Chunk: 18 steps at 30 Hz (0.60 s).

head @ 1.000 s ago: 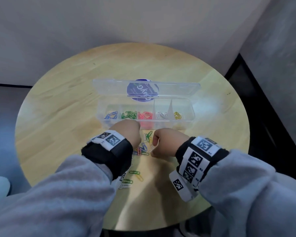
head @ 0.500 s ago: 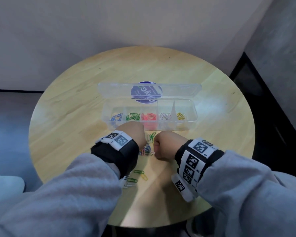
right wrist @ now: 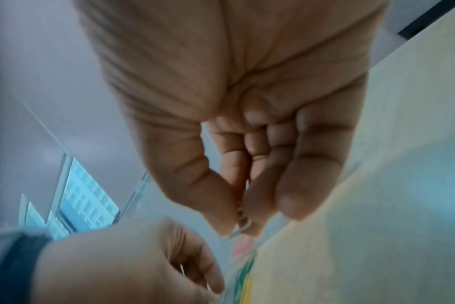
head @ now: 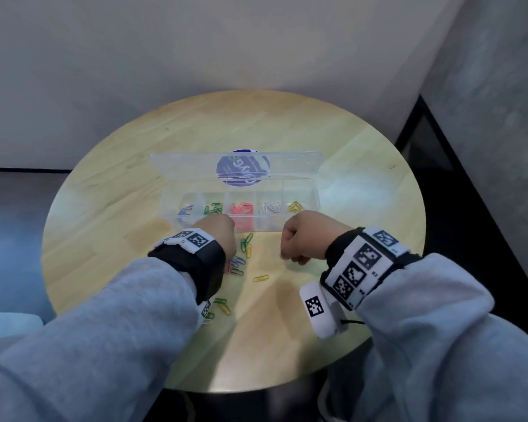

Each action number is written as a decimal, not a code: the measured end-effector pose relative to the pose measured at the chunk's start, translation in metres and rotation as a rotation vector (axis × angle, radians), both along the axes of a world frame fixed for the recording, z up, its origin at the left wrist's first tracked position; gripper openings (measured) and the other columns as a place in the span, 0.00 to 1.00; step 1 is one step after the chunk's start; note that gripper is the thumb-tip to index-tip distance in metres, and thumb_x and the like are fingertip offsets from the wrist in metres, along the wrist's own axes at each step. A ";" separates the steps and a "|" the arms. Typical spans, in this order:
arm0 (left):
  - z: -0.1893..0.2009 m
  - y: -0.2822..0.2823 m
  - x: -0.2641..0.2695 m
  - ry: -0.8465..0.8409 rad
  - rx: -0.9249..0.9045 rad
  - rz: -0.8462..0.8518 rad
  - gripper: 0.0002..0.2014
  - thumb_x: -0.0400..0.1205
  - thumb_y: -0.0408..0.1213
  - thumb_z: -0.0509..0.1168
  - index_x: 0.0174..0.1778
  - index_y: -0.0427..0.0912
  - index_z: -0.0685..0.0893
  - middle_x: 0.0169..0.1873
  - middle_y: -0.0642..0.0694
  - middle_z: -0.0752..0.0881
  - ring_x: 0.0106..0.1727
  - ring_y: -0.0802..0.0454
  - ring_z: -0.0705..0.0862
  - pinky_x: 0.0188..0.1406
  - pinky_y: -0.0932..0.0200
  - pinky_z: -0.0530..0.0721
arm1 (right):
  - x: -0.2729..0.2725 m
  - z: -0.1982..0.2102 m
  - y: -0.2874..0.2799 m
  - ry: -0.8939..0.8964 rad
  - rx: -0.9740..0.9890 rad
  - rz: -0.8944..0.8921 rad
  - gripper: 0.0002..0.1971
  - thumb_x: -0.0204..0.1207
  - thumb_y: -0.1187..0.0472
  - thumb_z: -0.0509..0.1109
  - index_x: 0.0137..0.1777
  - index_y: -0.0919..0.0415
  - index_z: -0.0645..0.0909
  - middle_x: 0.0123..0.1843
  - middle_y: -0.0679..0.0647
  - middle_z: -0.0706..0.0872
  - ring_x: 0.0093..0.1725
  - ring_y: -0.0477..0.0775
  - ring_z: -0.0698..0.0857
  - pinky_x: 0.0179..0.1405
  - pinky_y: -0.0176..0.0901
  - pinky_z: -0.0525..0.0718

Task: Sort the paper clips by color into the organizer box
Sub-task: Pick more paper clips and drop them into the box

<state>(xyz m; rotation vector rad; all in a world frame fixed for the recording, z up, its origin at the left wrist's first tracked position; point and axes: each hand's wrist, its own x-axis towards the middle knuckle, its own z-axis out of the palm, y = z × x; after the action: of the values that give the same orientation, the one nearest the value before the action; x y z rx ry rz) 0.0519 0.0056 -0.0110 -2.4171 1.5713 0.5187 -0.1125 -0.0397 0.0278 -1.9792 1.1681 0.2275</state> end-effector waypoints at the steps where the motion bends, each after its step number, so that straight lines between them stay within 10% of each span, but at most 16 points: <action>1: 0.000 0.000 0.000 0.004 0.011 0.008 0.09 0.77 0.33 0.64 0.52 0.40 0.86 0.51 0.43 0.87 0.49 0.44 0.85 0.45 0.57 0.80 | -0.004 0.002 -0.002 -0.035 0.016 -0.027 0.05 0.74 0.66 0.70 0.38 0.61 0.79 0.37 0.56 0.86 0.35 0.54 0.84 0.50 0.47 0.87; 18: -0.004 -0.001 -0.006 0.059 0.063 0.136 0.09 0.74 0.39 0.67 0.47 0.40 0.88 0.47 0.43 0.89 0.43 0.46 0.84 0.39 0.59 0.79 | 0.000 -0.005 0.002 -0.300 0.548 -0.265 0.13 0.81 0.73 0.51 0.39 0.63 0.72 0.34 0.57 0.75 0.30 0.51 0.75 0.27 0.34 0.78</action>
<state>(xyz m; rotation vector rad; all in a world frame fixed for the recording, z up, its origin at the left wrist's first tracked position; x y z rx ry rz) 0.0455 0.0050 -0.0148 -2.4938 1.3967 0.6603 -0.1122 -0.0374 0.0227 -1.3150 1.0236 0.0931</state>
